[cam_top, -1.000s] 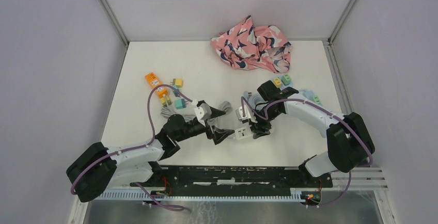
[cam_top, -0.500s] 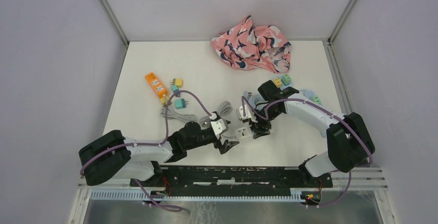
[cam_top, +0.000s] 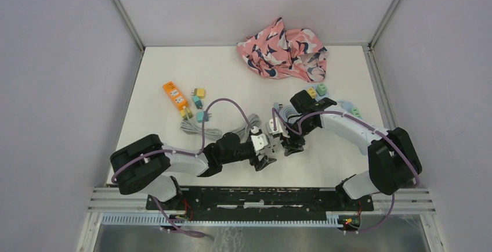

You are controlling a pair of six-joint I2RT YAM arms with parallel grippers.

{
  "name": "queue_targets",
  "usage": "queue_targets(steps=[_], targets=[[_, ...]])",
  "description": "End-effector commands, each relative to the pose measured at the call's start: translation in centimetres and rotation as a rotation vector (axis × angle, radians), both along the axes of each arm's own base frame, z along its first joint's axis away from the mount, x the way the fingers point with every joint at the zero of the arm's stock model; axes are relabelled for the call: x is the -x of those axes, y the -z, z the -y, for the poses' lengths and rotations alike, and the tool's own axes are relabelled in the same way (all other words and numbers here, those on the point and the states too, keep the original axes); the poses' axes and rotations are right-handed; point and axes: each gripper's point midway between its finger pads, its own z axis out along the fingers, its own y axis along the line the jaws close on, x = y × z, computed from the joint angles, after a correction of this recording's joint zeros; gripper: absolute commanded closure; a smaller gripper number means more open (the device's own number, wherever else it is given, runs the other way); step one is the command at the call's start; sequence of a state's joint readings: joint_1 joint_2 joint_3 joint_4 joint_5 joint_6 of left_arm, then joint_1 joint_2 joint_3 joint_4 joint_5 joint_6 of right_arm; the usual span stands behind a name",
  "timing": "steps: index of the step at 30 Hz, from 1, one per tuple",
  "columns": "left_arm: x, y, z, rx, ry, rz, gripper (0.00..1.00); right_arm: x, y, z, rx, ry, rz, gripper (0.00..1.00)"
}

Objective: Pull the plug off the socket
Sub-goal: Pick up the socket from the center of the board.

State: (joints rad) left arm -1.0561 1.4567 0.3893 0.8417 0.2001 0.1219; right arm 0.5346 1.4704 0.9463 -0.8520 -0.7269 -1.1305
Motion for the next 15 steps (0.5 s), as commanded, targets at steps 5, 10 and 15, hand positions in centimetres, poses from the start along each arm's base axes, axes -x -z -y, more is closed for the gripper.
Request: queue_targets(steps=[5, 10, 15], targets=[[-0.6, -0.7, 2.2, -0.01, 0.048, 0.041, 0.31, -0.3, -2.7, -1.1, -0.088, -0.02, 0.037, 0.98], [-1.0, -0.5, 2.5, -0.032, 0.038, 0.029, 0.87, -0.2, -2.8, -1.1, -0.094, -0.022, 0.039, 0.98], [-2.6, -1.5, 0.9, 0.0, -0.072, 0.049, 0.97, -0.2, -3.3, -1.2, -0.105, -0.014, 0.03, 0.84]])
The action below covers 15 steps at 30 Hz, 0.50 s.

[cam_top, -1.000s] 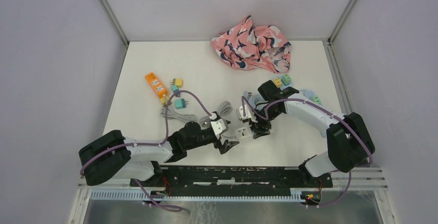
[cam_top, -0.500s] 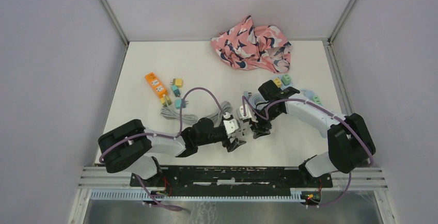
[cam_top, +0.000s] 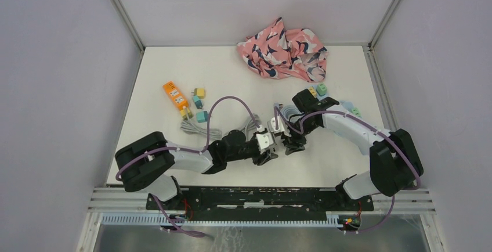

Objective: Pull the plug off the socket
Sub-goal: Pick up the socket from the center of the board.

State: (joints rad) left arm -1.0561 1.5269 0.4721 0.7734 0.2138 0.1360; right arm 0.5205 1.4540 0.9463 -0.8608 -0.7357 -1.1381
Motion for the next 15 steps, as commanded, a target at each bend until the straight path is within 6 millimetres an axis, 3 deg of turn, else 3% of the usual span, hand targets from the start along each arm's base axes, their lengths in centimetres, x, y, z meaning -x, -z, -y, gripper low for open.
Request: queue_targets(steps=[1, 6, 10, 15], targets=[[-2.4, -2.9, -1.1, 0.07, -0.114, 0.07, 0.97, -0.1, -3.1, -1.5, -0.097, -0.015, 0.02, 0.74], [-4.8, -4.9, -4.2, 0.164, -0.241, 0.022, 0.97, -0.5, -5.2, -1.5, -0.162, 0.051, 0.018, 0.02], [-8.3, -5.4, -7.5, 0.203, -0.424, -0.073, 0.97, -1.7, -7.4, -1.0, -0.206, 0.139, 0.038, 0.0], [-15.0, -6.0, -12.2, 0.241, -0.764, -0.231, 0.97, -2.4, -8.4, 0.0, -0.218, 0.186, 0.045, 0.0]])
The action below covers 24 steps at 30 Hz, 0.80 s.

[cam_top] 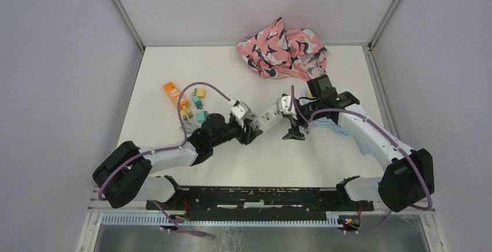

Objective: Pull the plug off the socket
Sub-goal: Pick up the socket from the center of the board, then place the socket at the center of the board.

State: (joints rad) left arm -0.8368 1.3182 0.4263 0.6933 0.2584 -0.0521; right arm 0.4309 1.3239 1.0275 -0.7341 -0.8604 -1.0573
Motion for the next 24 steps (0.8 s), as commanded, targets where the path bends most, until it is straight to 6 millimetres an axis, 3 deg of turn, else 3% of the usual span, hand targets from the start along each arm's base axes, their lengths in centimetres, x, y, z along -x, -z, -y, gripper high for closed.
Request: queue_targets(steps=[1, 3, 8, 18, 24], targets=[[-11.6, -1.8, -8.2, 0.093, -0.629, -0.159, 0.97, 2.1, -0.4, 1.8, 0.018, 0.078, -0.151, 0.0], [-14.7, -2.2, -10.6, 0.124, -0.81, -0.211, 0.97, 2.0, -0.3, 1.9, 0.02, 0.082, -0.149, 0.0], [-19.9, -0.1, -15.1, 0.016, -1.178, -0.311, 0.97, 1.7, -0.2, 2.1, 0.029, 0.089, -0.136, 0.0], [-26.4, 5.2, -17.2, 0.02, -1.385, -0.505, 0.97, 1.8, 0.0, 2.4, 0.033, 0.091, -0.13, 0.0], [-27.8, 6.9, -18.3, -0.006, -1.464, -0.53, 0.93, 1.7, 0.1, 2.5, 0.034, 0.094, -0.132, 0.0]])
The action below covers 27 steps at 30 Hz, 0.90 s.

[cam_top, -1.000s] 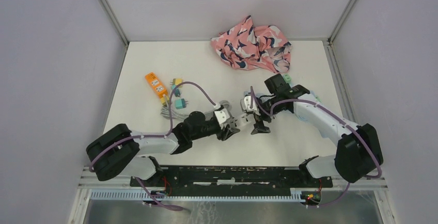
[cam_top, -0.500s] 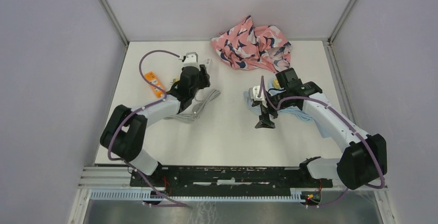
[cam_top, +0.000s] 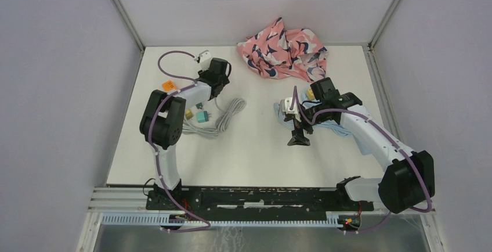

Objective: Pull the plug off the socket
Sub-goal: Place the socket at the center of the board.

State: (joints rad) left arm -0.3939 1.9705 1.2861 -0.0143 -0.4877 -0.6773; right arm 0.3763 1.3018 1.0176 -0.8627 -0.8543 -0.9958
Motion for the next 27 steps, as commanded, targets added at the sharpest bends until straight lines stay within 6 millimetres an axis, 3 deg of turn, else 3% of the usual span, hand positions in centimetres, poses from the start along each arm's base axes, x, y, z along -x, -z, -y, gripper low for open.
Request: queue_targets(steps=[1, 2, 6, 11, 16, 27], targets=[[-0.1, 1.6, -0.8, -0.001, -0.101, -0.057, 0.9, 0.0, -0.7, 0.1, -0.016, 0.001, 0.025, 0.0], [0.0, 1.9, -1.0, -0.006, -0.103, -0.074, 0.87, 0.0, -0.7, 0.1, -0.016, 0.002, 0.023, 0.0], [0.3, 2.6, -1.0, -0.002, -0.101, -0.1, 0.44, -0.1, -0.6, 0.1, -0.014, 0.004, 0.022, 0.0], [0.6, 1.5, -1.2, 0.006, -0.102, -0.087, 0.21, -0.2, -0.8, 0.3, -0.02, 0.014, 0.023, 0.0], [1.3, -1.3, -0.8, 0.04, -0.078, -0.07, 0.09, -0.3, -1.4, 0.5, -0.039, 0.031, 0.023, 0.0], [6.0, -9.5, 1.7, 0.231, 0.125, 0.025, 0.05, -0.7, -3.7, 0.6, -0.116, 0.123, -0.026, 0.0]])
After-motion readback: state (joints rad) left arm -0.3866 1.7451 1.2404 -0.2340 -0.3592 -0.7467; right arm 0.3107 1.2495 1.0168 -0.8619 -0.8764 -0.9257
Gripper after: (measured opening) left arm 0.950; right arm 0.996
